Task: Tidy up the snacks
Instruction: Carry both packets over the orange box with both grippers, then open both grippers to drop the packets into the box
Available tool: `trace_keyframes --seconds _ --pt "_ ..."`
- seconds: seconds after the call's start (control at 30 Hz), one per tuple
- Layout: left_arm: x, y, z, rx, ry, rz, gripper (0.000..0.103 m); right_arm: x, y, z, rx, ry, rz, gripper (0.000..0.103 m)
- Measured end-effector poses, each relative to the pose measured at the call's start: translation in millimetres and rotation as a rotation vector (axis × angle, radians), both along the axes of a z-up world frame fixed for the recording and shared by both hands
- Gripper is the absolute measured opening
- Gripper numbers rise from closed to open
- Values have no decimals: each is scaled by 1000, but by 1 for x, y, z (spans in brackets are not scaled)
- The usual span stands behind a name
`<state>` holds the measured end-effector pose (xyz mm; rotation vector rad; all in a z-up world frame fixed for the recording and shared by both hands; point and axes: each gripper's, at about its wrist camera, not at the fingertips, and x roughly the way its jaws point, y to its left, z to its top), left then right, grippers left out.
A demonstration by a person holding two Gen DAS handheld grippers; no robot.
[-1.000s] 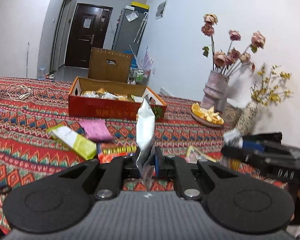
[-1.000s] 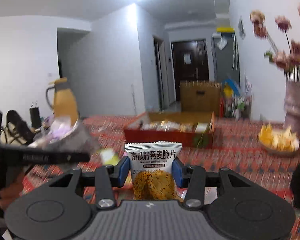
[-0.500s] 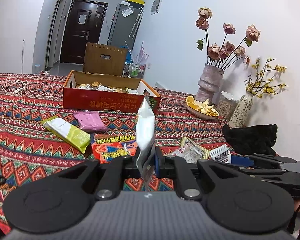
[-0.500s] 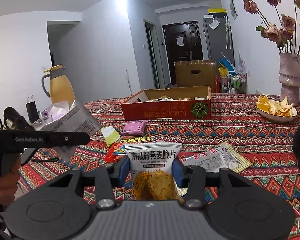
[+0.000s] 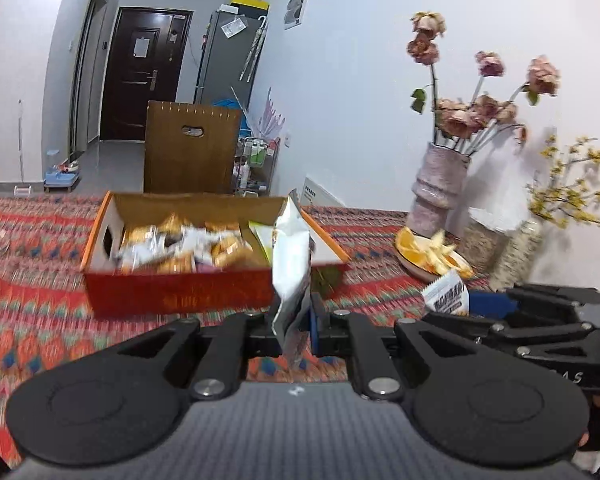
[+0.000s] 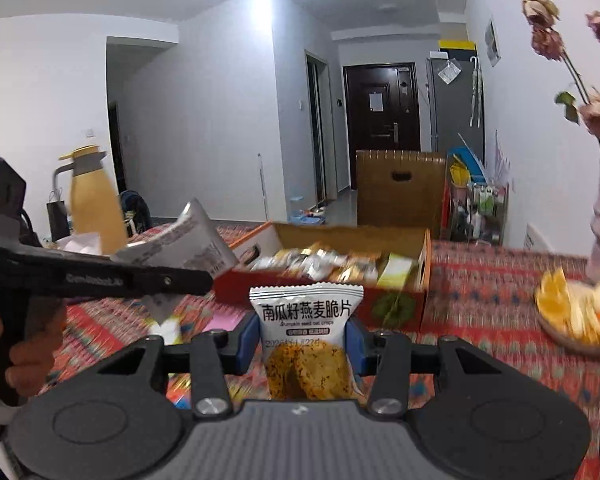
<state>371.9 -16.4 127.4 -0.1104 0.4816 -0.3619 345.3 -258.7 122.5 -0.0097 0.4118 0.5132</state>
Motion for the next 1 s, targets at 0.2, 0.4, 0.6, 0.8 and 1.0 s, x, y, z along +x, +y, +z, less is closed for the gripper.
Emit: trace_keyframes --seconds 0.2,0.4,0.6,0.8,1.0 --pt "99 -7 -6 -14 36 -20 12 102 6 5 14 18 -13 44" --pt "185 -13 -39 -94 165 -15 12 190 21 -11 -26 48 -42 44" --pt "224 -12 -75 -174 271 -7 12 249 26 -52 -46 135 -76 44" --pt "237 -12 -95 -180 331 7 15 267 37 -76 -94 157 -86 29" --pt "236 -9 -94 -169 331 16 35 267 40 -77 -128 152 -90 33"
